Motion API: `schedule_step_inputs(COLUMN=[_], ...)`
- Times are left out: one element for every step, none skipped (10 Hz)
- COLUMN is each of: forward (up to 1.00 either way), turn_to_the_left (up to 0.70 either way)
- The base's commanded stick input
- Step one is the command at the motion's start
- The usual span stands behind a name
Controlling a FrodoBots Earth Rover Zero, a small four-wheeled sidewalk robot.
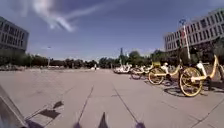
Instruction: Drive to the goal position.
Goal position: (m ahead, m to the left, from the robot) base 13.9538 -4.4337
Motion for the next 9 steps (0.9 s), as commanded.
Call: schedule_step_inputs(forward=[0.70, 0.70, 0.70, 0.70, 0.70, 0.70, 0.70, 0.70, 0.70], turn_to_the_left=[-0.07, 0.03, 0.07, 0.07, 0.07, 0.07, 0.07, 0.07, 0.07])
